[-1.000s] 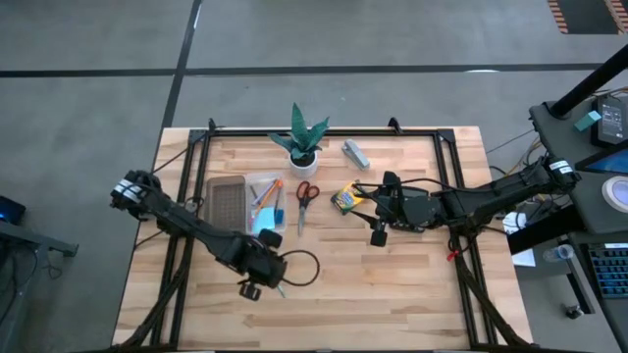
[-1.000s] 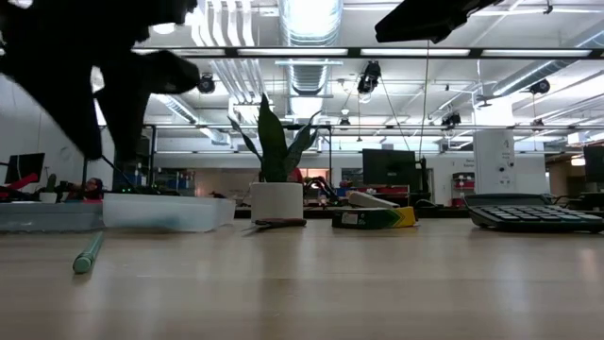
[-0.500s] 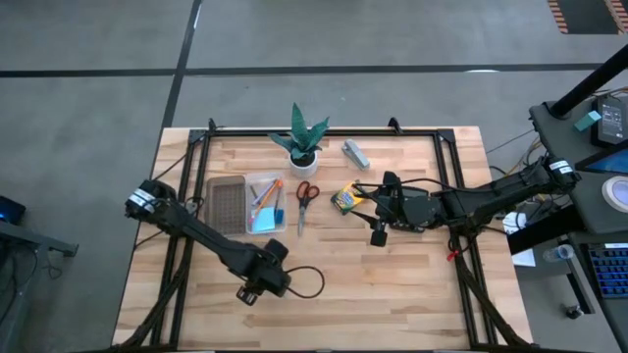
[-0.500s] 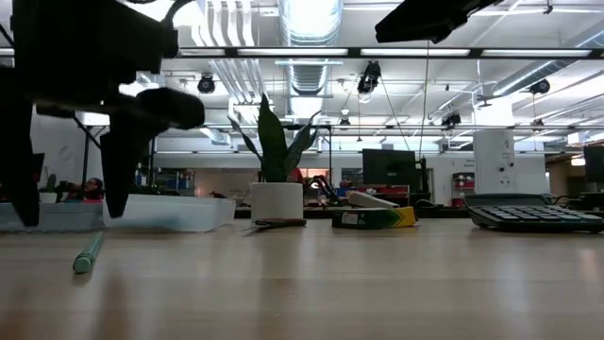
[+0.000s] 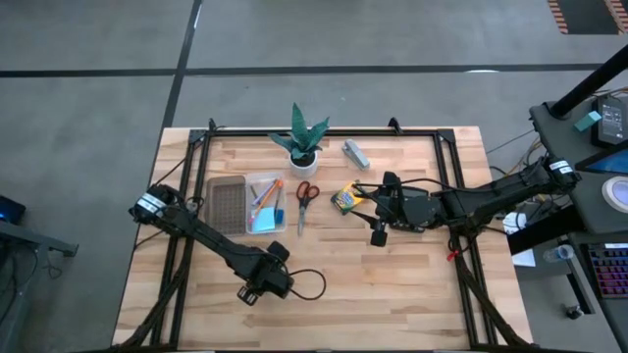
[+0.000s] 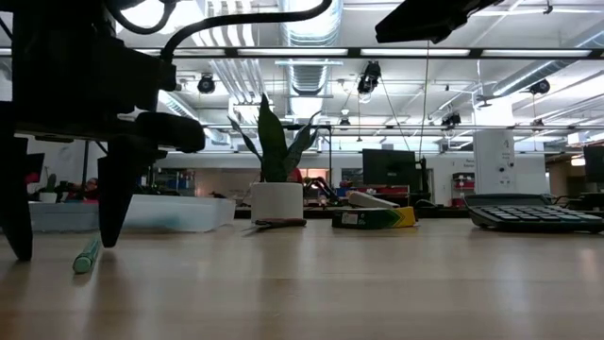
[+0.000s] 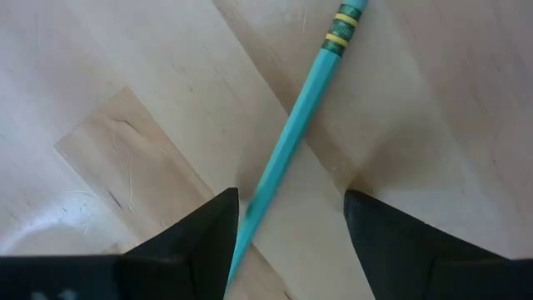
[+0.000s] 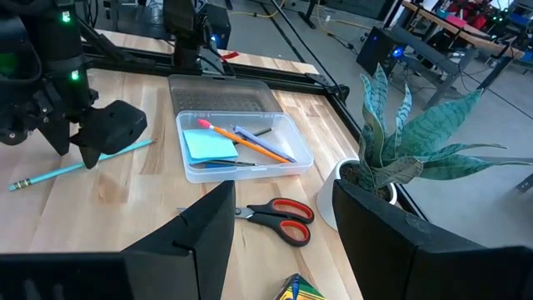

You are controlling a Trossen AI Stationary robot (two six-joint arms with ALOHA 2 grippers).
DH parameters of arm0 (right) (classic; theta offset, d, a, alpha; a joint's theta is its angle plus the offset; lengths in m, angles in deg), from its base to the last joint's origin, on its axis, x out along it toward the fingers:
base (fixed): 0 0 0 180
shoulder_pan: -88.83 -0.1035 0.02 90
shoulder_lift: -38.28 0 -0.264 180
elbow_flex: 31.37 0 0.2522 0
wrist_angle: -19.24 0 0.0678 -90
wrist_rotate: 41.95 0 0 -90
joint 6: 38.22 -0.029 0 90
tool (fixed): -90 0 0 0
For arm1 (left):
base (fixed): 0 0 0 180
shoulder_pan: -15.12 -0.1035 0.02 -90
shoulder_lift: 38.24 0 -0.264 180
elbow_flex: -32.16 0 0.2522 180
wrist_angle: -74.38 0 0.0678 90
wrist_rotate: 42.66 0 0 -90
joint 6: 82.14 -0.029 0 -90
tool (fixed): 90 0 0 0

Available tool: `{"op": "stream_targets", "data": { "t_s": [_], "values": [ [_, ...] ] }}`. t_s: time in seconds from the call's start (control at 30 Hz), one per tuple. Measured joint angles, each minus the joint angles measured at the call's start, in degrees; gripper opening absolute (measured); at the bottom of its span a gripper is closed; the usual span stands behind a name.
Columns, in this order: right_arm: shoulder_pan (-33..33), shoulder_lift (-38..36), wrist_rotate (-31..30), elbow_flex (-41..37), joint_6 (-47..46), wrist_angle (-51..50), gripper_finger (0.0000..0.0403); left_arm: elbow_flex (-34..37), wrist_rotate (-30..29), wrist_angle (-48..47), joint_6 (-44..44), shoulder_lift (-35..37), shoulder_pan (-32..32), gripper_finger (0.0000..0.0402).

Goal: Pack school essentials
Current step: Put the light blue pencil into the white and black box

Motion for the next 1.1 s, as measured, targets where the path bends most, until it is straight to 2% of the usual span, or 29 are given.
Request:
{"op": "stream_targets", "data": {
  "t_s": [0.43, 0.8, 1.1],
  "values": [
    [0.00, 0.00, 0.00, 0.00, 0.20, -0.03, 0.0192, 3.64, 0.46, 5.26, 0.34, 0.12, -0.69, 0.0101],
    [0.00, 0.00, 0.00, 0.00, 0.22, -0.04, 0.0192, 3.85, 0.01, 6.95, 0.62, 0.02, -0.81, 0.0013],
    [0.00, 0.02, 0.00, 0.00, 0.22, -0.04, 0.0192, 3.87, -0.48, 7.90, 2.41, 0.00, -0.87, 0.0002]
  ]
}}
